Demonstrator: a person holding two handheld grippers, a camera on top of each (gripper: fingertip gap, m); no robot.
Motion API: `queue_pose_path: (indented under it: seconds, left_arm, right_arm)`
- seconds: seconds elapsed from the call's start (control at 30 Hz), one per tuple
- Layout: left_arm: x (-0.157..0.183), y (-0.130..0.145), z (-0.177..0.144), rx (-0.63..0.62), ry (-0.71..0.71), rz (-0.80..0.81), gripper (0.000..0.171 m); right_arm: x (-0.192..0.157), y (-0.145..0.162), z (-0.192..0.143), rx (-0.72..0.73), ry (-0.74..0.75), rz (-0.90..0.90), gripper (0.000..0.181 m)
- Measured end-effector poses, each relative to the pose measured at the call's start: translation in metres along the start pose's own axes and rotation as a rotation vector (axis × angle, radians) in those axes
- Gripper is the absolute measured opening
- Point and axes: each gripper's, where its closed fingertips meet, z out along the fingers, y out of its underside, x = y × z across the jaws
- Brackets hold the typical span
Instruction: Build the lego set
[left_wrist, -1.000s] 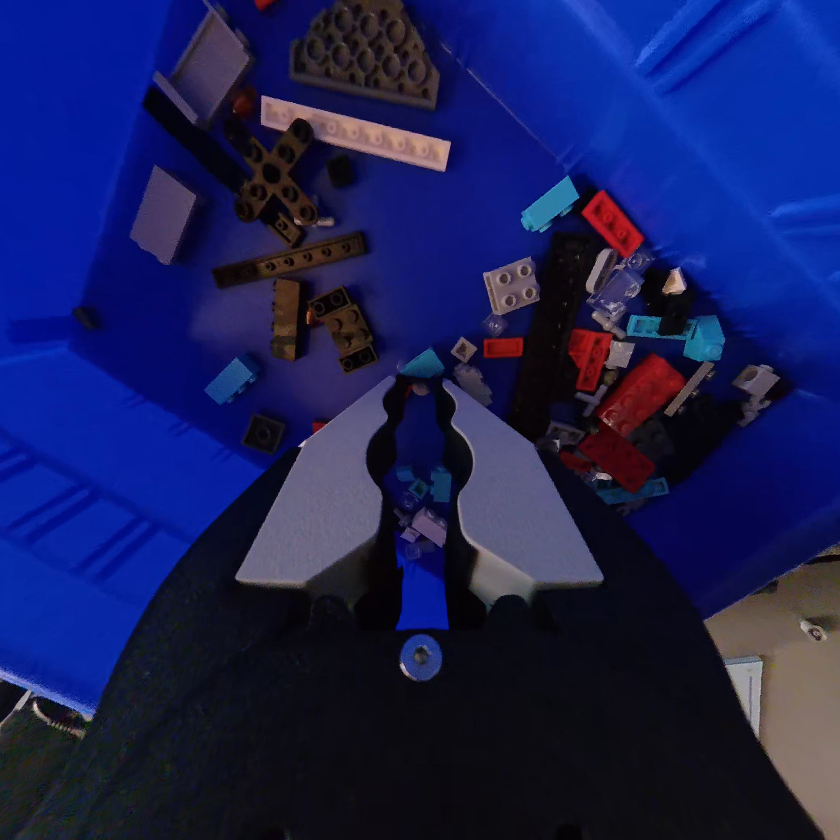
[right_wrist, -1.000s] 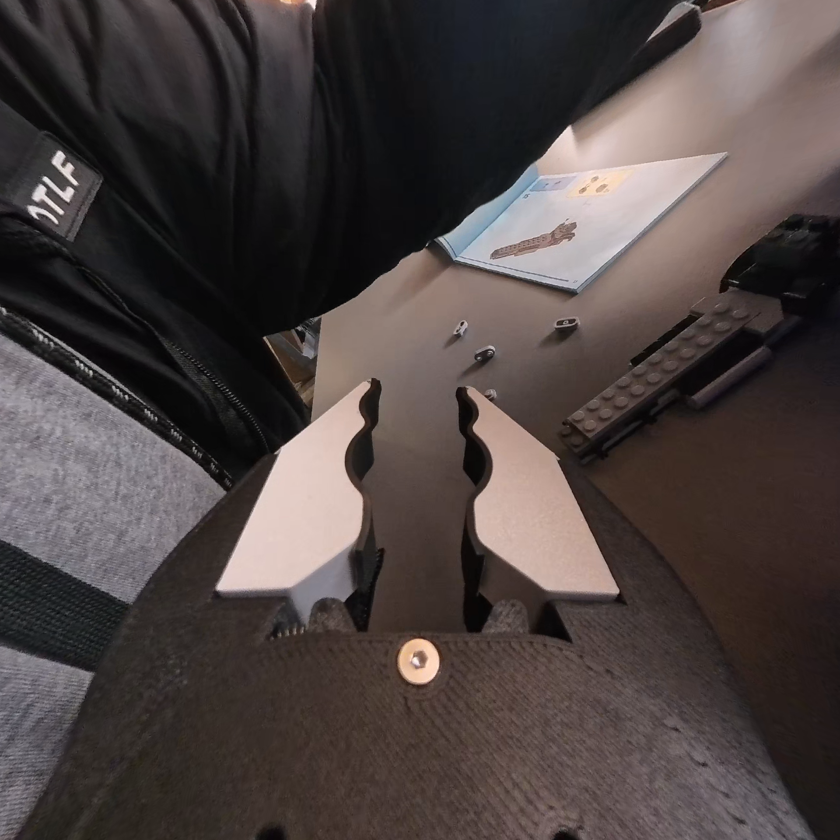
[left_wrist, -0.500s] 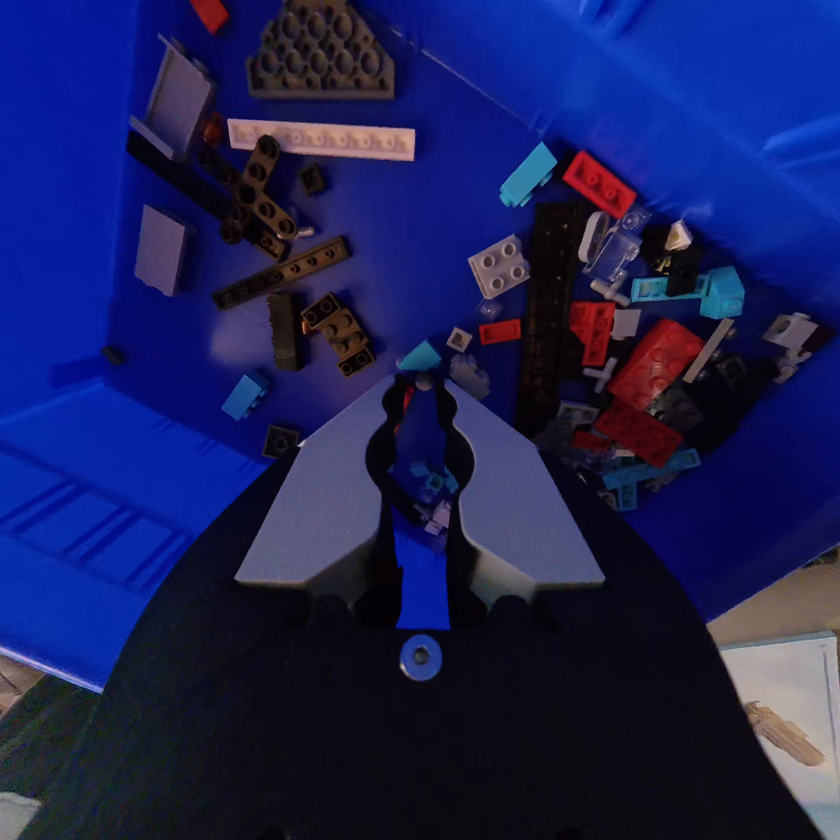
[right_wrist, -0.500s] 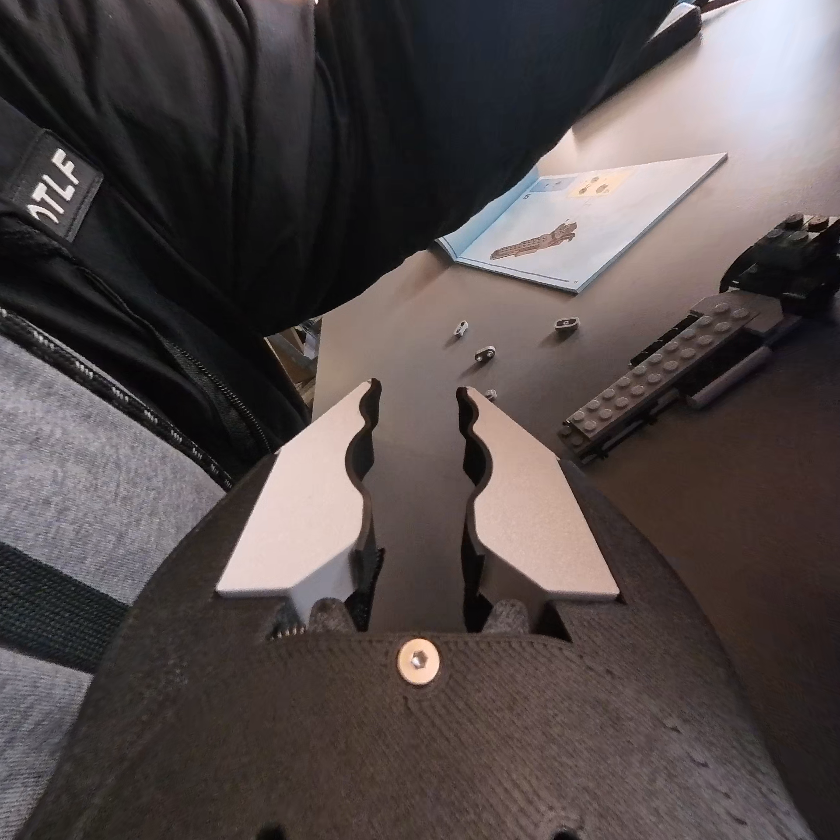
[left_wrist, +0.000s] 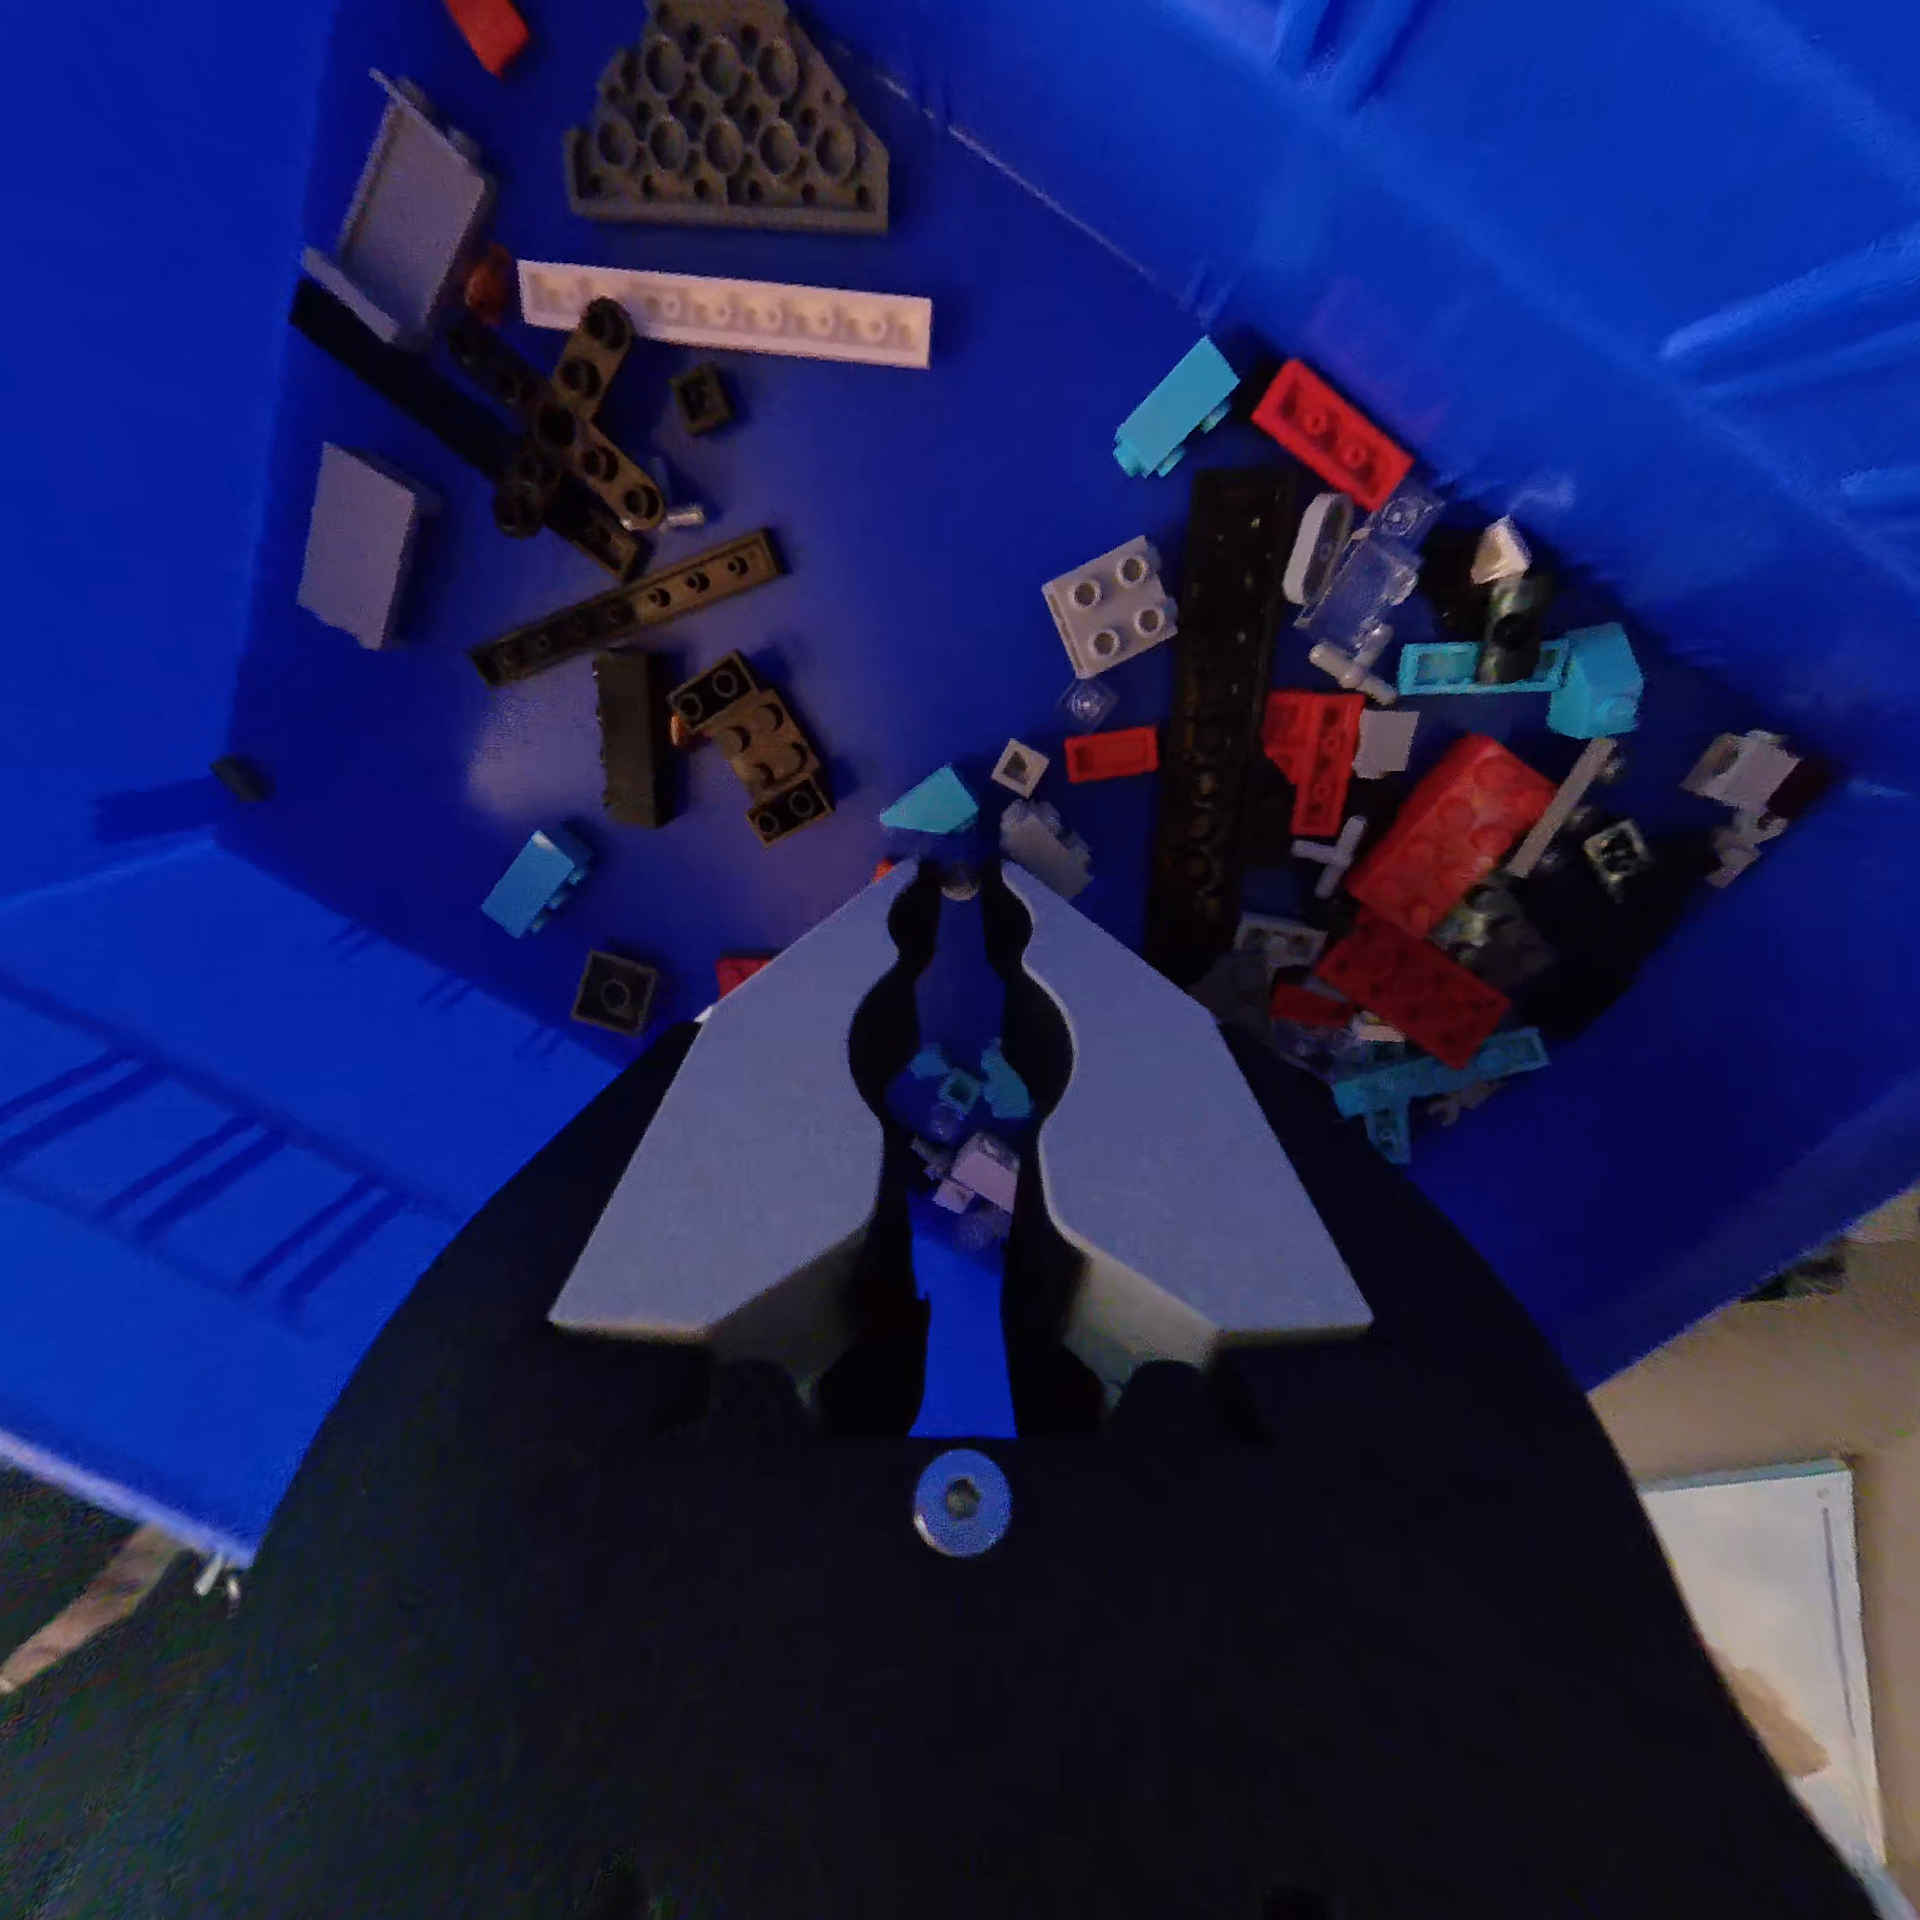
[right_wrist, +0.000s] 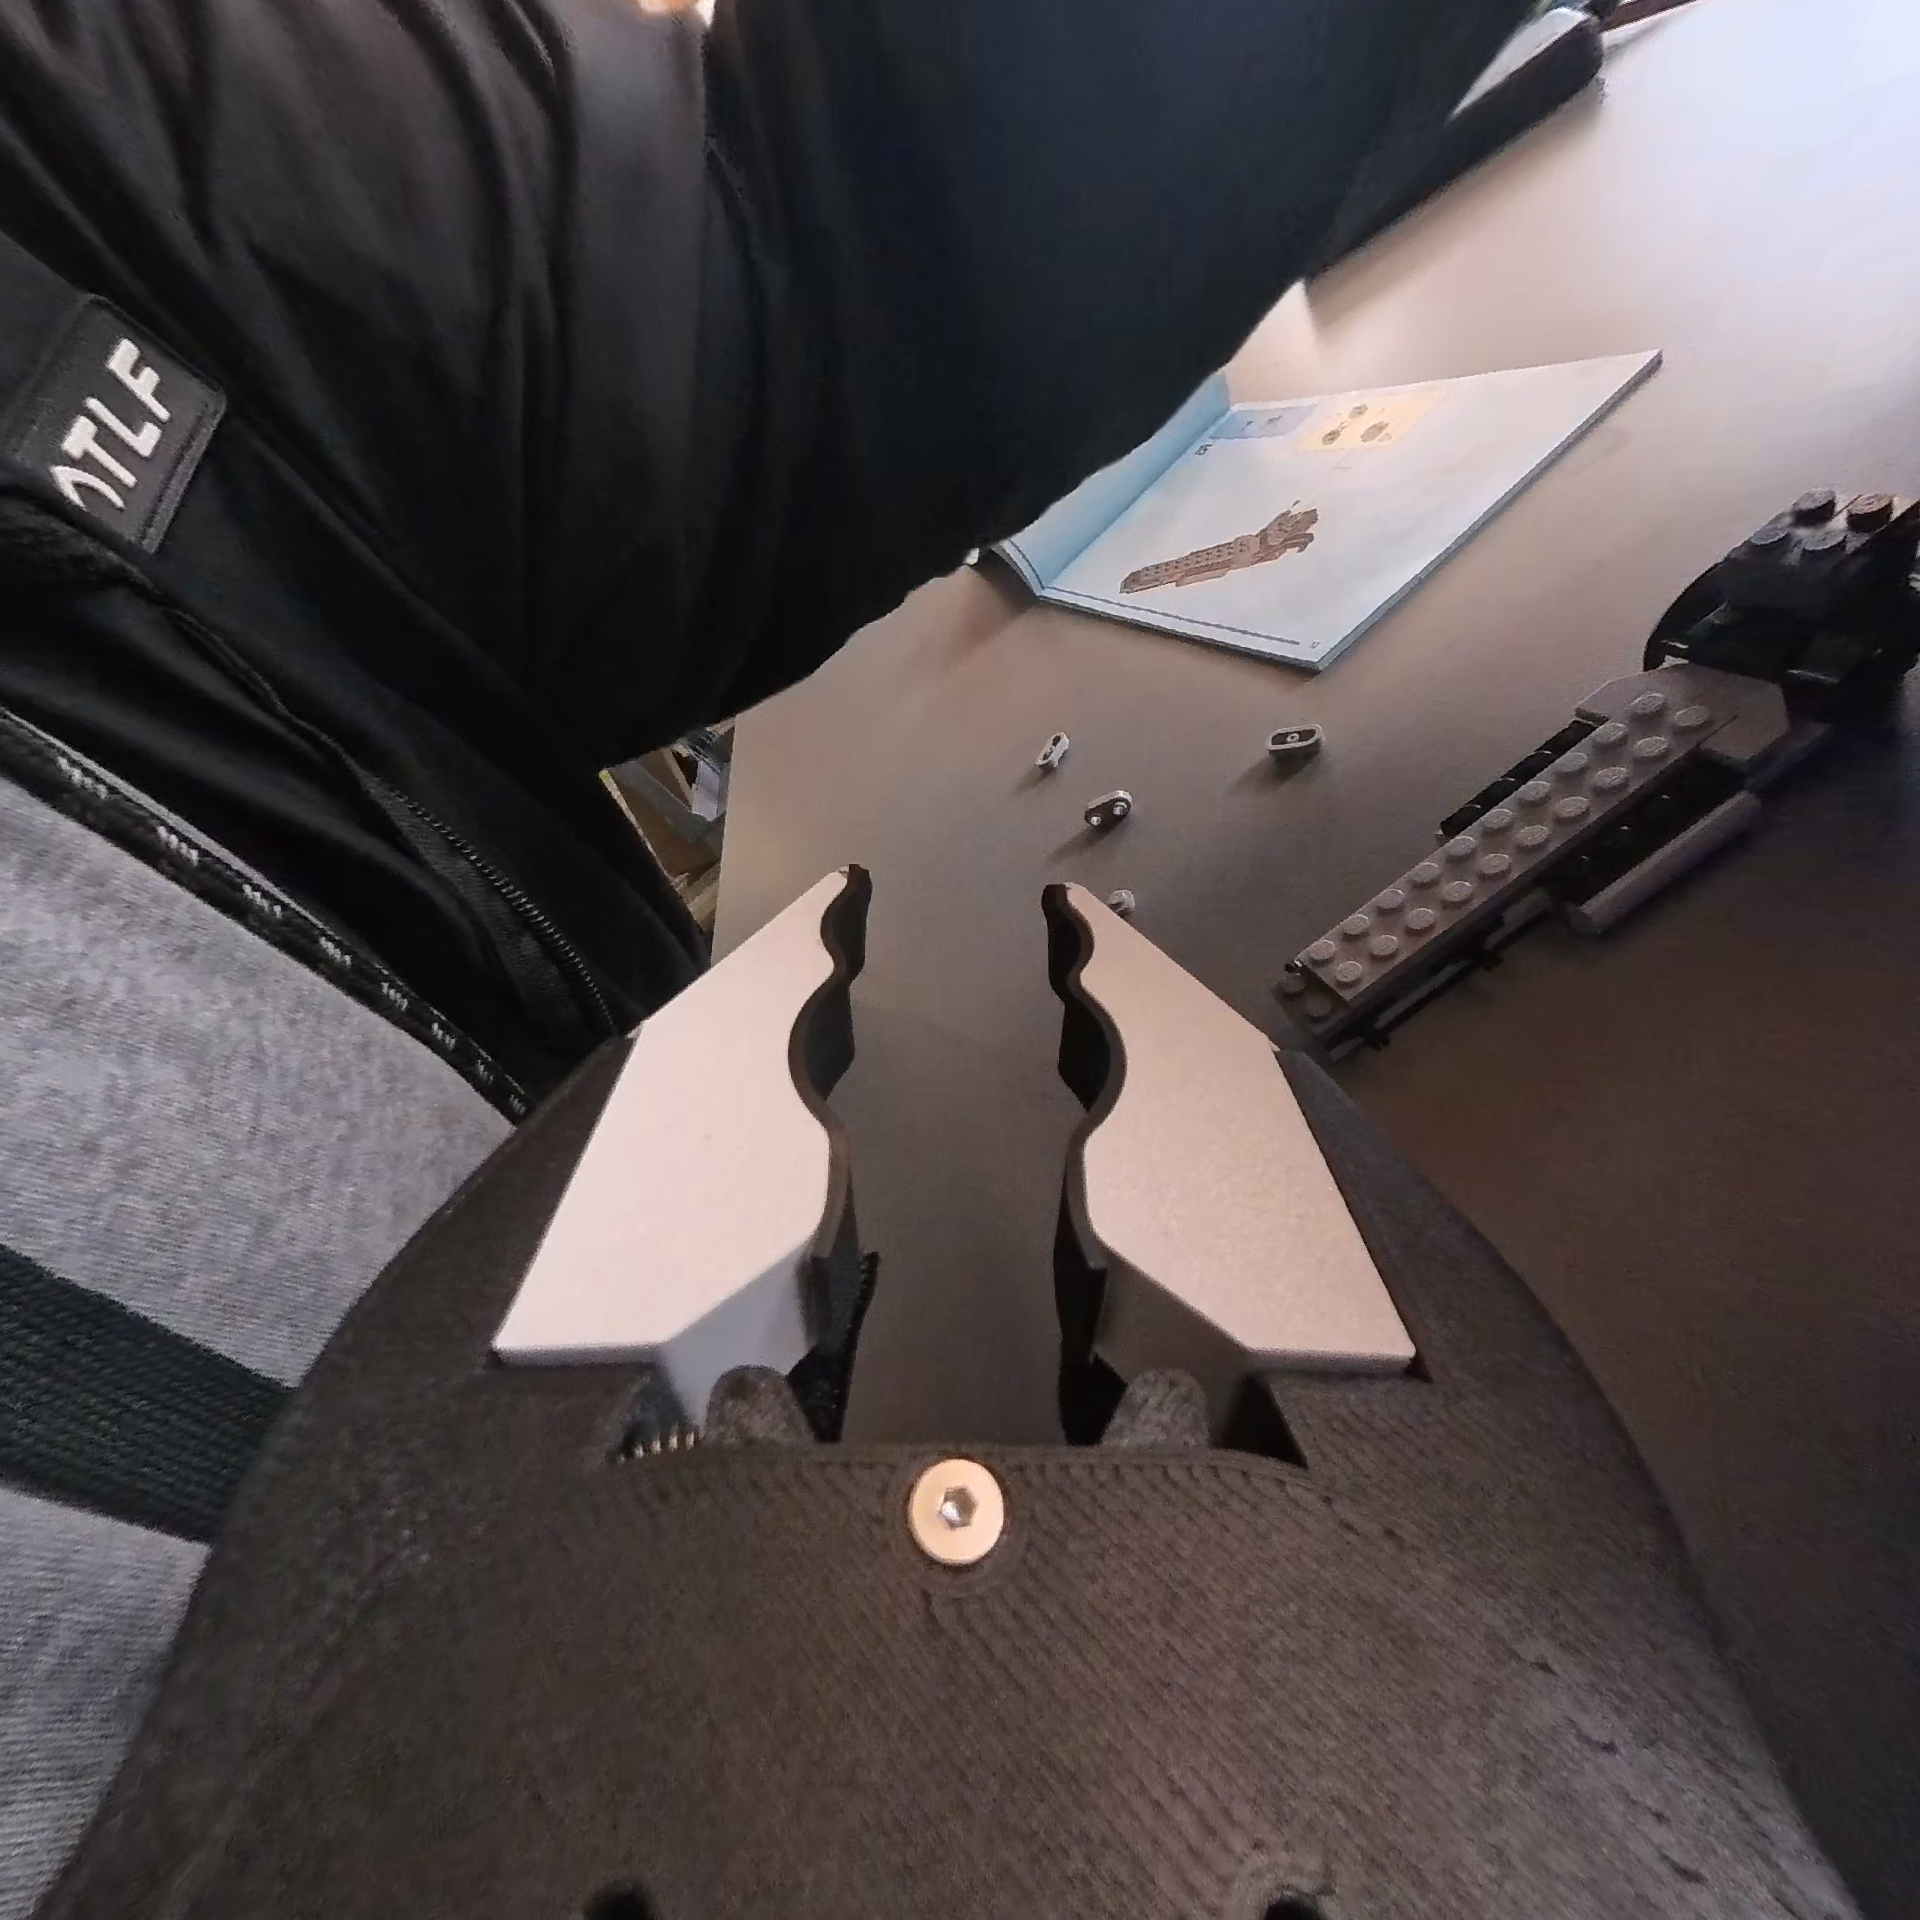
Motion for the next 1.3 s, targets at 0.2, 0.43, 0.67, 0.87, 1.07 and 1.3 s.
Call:
queue_pose_path:
  seconds: [0.2, 0.43, 0.67, 0.87, 1.07, 1.3]
  left_arm:
    - [0.028, 0.003, -0.064, 0.218, -0.09, -0.151, 0.01]
    - [0.16, 0.069, -0.095, 0.334, 0.015, -0.369, 0.009]
    - [0.256, 0.124, -0.054, 0.275, 0.089, -0.604, 0.009]
    - [0.268, 0.128, -0.048, 0.309, 0.09, -0.654, 0.01]
    - [0.252, 0.143, -0.076, 0.474, -0.008, -0.798, 0.016]
    - [0.243, 0.161, -0.091, 0.591, -0.105, -0.931, 0.018]
  right_arm:
    - [0.0, 0.0, 0.0, 0.0, 0.001, 0.004, 0.036]
    - [0.001, 0.001, 0.001, -0.006, 0.011, -0.003, 0.035]
    - [0.002, 0.002, 0.005, -0.018, 0.021, -0.009, 0.035]
    - [0.004, 0.001, 0.007, -0.021, 0.02, 0.005, 0.035]
    - [0.004, 0.001, 0.006, -0.018, 0.016, 0.008, 0.035]
    - [0.004, 0.002, 0.008, -0.027, 0.017, 0.0, 0.035]
